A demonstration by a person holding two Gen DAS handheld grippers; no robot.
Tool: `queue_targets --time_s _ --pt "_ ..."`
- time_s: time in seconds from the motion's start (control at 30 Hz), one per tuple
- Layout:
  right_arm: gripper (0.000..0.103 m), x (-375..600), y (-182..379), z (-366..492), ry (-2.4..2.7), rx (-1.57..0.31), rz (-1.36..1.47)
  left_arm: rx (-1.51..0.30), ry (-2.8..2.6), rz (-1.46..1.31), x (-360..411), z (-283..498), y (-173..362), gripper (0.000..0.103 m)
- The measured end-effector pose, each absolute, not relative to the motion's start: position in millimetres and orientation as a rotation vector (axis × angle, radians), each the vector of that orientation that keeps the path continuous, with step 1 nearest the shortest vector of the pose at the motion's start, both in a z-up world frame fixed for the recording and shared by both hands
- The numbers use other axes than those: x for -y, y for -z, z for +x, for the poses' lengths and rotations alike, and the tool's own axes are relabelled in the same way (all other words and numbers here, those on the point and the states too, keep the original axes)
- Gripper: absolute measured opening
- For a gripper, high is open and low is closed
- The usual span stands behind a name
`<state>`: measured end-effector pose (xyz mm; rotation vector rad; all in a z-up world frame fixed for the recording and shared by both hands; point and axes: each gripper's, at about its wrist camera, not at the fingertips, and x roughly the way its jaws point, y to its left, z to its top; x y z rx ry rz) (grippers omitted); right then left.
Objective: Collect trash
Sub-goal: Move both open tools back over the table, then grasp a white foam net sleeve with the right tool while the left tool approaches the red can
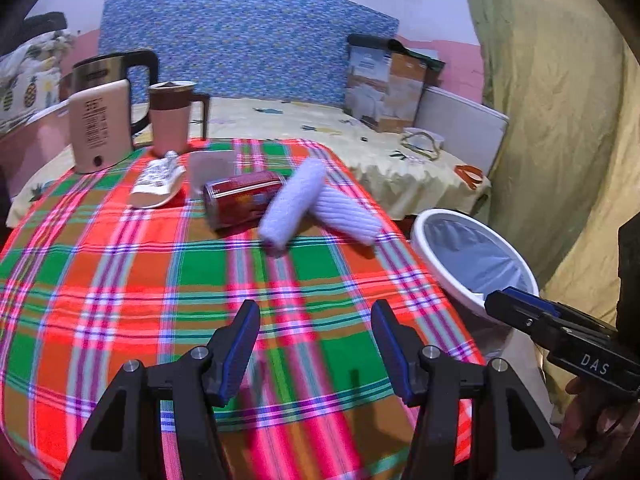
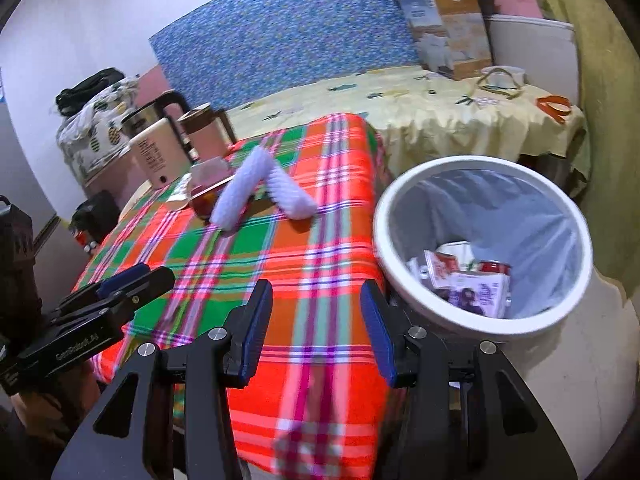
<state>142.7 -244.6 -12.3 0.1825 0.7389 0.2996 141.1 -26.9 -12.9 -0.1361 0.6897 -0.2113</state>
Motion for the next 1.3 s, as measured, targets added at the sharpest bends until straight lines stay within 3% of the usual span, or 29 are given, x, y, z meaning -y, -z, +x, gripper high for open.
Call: queue_targets --time_s 0.6,1.3 --pt "0.048 203 9 162 -0.366 -0.742 0.128 -0.675 0.117 -0.157 -20 156 12 0.057" --pt "0.048 198 16 225 -0.34 -0.764 0.067 -0.667 0.148 -0.017 -23 256 4 0.057"
